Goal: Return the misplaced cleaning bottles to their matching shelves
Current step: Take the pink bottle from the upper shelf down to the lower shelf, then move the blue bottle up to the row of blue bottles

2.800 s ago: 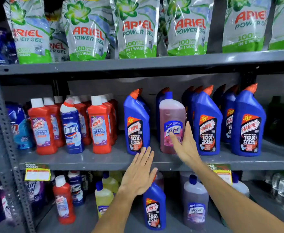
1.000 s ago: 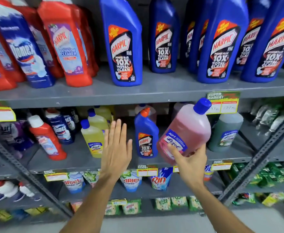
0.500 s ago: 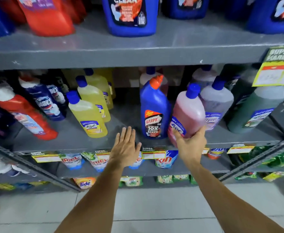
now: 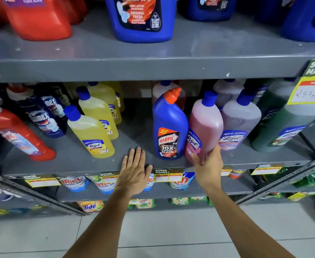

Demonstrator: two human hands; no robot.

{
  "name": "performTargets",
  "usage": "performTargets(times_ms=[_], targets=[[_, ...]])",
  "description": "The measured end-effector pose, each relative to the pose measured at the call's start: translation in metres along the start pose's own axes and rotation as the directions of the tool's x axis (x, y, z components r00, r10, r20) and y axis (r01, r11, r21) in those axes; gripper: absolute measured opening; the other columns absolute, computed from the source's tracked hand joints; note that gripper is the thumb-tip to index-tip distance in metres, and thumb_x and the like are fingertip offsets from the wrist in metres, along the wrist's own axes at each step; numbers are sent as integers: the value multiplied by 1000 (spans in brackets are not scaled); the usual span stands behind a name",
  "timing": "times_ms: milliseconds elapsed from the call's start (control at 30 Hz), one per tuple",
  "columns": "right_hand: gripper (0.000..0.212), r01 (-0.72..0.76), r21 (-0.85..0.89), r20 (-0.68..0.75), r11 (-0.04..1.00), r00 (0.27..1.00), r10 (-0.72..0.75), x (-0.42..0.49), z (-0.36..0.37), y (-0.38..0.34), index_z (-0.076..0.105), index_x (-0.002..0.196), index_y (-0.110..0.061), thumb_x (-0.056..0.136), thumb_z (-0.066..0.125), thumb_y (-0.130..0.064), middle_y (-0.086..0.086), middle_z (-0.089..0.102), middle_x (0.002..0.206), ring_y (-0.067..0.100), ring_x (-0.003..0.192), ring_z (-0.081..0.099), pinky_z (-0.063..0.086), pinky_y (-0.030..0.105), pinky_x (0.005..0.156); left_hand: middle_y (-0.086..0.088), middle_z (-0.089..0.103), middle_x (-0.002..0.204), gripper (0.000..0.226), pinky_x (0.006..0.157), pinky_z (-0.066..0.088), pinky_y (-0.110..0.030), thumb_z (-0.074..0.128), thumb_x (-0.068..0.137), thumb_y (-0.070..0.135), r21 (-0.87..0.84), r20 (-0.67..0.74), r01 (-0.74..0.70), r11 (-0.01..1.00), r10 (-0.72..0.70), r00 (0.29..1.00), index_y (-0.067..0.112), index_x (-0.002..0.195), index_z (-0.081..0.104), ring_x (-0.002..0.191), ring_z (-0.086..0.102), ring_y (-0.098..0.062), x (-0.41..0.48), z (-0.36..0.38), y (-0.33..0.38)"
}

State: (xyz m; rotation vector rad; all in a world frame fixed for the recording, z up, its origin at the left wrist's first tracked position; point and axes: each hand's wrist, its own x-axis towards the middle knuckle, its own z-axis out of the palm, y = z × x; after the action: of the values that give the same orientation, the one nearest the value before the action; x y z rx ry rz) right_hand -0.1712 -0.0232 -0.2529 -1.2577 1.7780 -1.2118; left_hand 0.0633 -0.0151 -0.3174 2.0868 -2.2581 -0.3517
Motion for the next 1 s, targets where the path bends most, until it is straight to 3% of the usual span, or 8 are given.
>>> performTargets(times_ms=[333, 433, 533, 633, 700, 767, 867, 1000], targets=[[41, -86, 3, -28, 996, 996, 86, 6, 5, 4, 57, 121, -11, 86, 78, -14, 5, 68, 113, 21, 98, 65, 53, 32, 85, -8, -6, 165, 80, 116, -11, -39, 0, 91, 58, 0, 4, -1, 1000, 1, 1000, 11, 155, 0, 151, -9, -25, 1, 1, -2], [25, -81, -61, -103, 995, 992, 74, -23, 6, 19, 61, 103, -17, 85, 77, -15, 1, 63, 99, 28, 96, 62, 56, 47, 86, -9, -8, 165, 89, 116, -12, -38, -10, 83, 62, 10, 6, -21, 1000, 21, 1000, 11, 155, -3, 151, -10, -25, -1, 1, -5], [36, -56, -13, -70, 998, 996, 55, -53, 15, 13, 58, 119, -16, 87, 75, -13, -2, 55, 114, 24, 110, 58, 54, 41, 93, -10, -9, 164, 90, 117, -11, -38, -11, 82, 62, 32, 2, -38, 999, 38, 999, 10, 155, -3, 151, -10, -26, -4, -1, -7], [46, 275, -6, -17, 961, 961, -275, -57, 22, -19, 55, 129, -12, 88, 74, -10, 3, 56, 126, 21, 120, 57, 50, 36, 102, -11, 3, 165, 88, 118, -5, -40, -4, 87, 63, 39, -33, -43, 998, 45, 998, 9, 155, 8, 152, -1, -29, -8, 0, -12], [61, 372, 10, 32, 928, 928, -372, -43, 24, -46, 47, 141, -10, 87, 74, -7, 5, 51, 141, 18, 133, 49, 43, 26, 110, -13, 13, 164, 83, 119, 3, -42, 1, 93, 61, 34, -64, -55, 998, 57, 996, 7, 154, 18, 151, 9, -32, -11, 1, -17], [79, 392, -13, 117, 920, 914, -388, -25, 28, -70, 32, 152, -13, 86, 75, -5, 3, 39, 156, 15, 145, 36, 32, 21, 118, -12, 15, 163, 82, 119, 5, -42, 2, 94, 60, 13, -74, -60, 998, 60, 995, 7, 154, 19, 151, 11, -33, -14, 2, -20], [96, 432, -178, 233, 884, 891, -389, -8, 38, -86, 16, 159, -15, 83, 74, 0, 2, 21, 166, 18, 155, 17, 23, 32, 124, -8, 6, 165, 87, 118, -2, -39, -7, 89, 64, -14, -64, -56, 998, 55, 996, 10, 155, 10, 152, 2, -29, -13, 3, -21], [97, 380, -260, 150, 888, 924, -352, -4, 41, -91, 20, 158, -16, 79, 70, 9, 6, 30, 158, 22, 147, 31, 36, 41, 119, -6, 3, 165, 89, 117, -5, -38, -10, 87, 66, -27, -68, -53, 998, 51, 996, 12, 156, 6, 152, -1, -27, -12, 6, -23]])
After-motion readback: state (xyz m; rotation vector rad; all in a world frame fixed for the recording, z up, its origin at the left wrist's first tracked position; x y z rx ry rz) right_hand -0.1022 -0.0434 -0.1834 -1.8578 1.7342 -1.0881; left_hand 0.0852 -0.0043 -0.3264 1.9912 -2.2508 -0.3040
